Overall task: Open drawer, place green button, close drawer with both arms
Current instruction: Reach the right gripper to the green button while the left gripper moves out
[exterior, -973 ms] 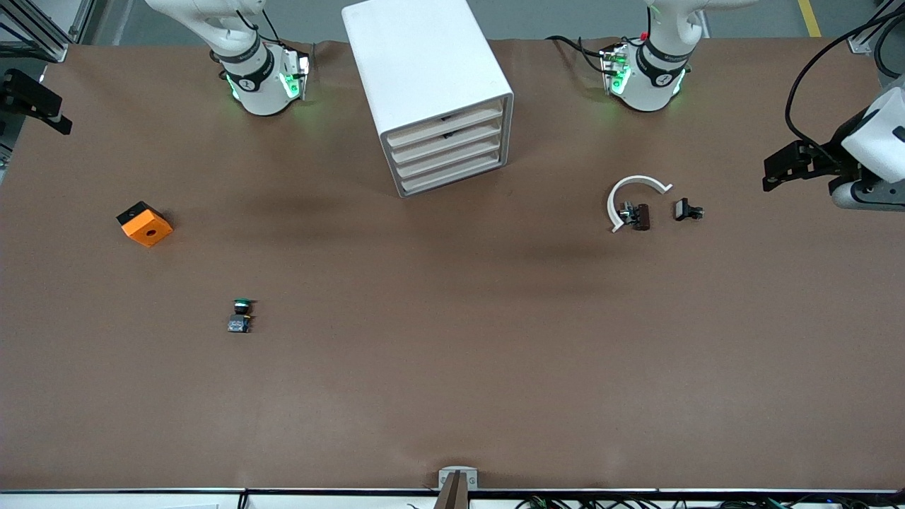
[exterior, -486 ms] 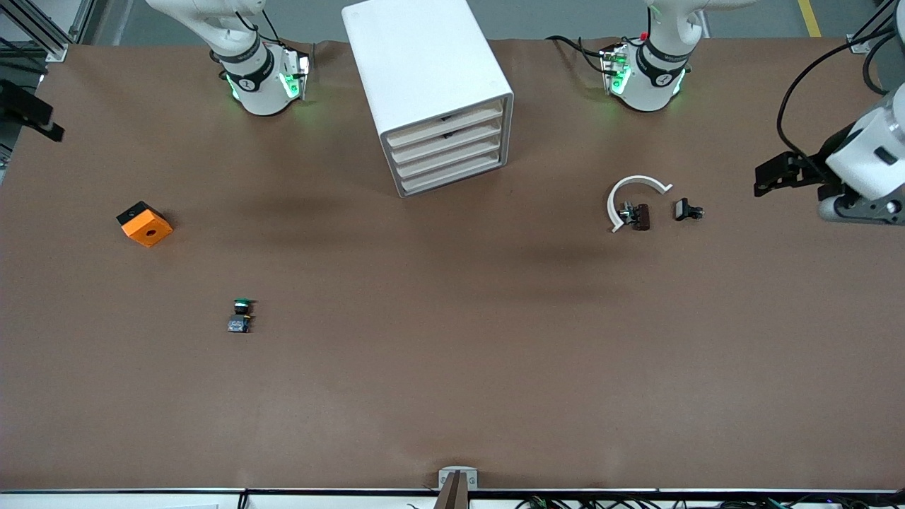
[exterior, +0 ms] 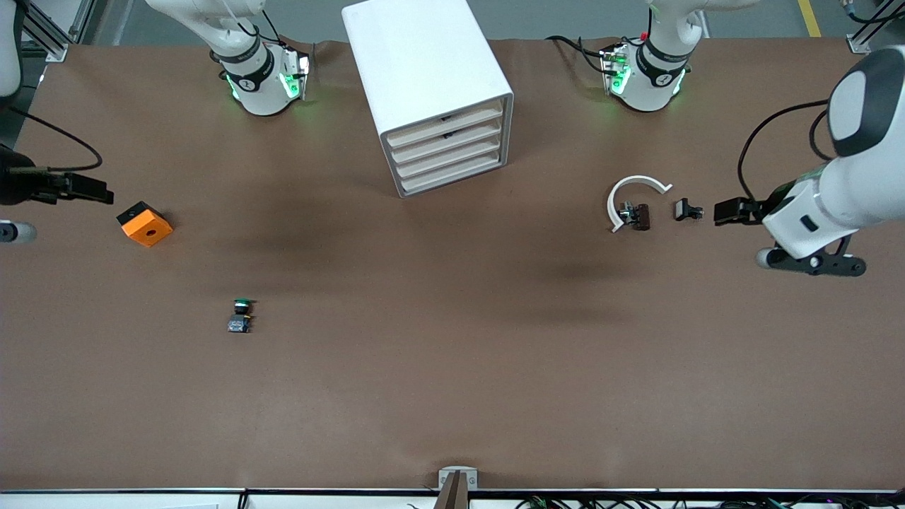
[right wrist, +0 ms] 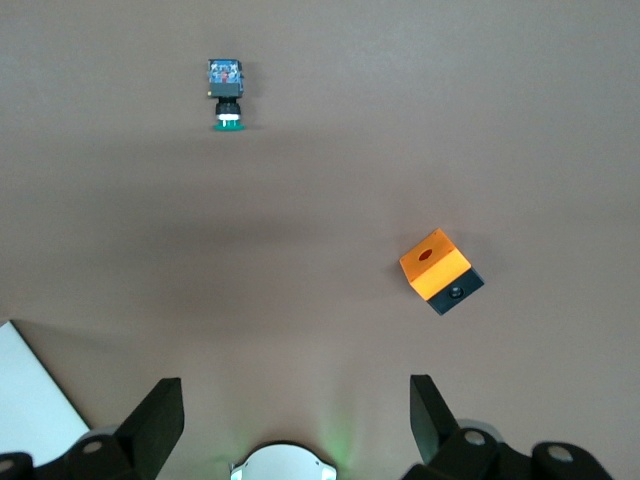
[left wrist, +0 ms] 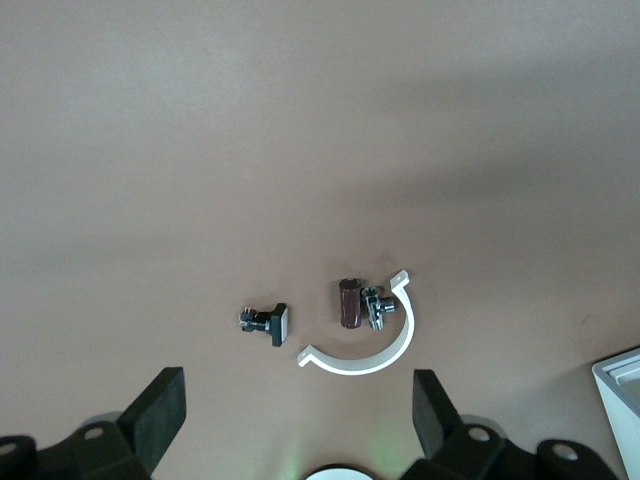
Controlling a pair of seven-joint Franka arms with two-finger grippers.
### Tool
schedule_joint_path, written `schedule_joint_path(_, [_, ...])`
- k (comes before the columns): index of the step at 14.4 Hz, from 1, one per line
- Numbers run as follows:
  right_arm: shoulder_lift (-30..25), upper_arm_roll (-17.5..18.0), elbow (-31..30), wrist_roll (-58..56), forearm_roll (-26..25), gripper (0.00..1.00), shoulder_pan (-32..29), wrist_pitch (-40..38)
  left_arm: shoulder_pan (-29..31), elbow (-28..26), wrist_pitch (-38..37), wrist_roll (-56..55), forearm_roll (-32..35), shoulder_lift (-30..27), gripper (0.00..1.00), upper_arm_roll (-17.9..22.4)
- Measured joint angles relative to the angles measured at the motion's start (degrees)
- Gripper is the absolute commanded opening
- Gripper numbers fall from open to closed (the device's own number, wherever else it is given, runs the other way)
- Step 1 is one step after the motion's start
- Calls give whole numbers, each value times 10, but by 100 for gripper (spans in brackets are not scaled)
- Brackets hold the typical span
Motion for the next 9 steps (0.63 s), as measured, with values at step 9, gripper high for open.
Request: schedule_joint_path(9, [22,7,-110,79,43,100,21,225,-45,1,59,-136,-17,86,100,-2])
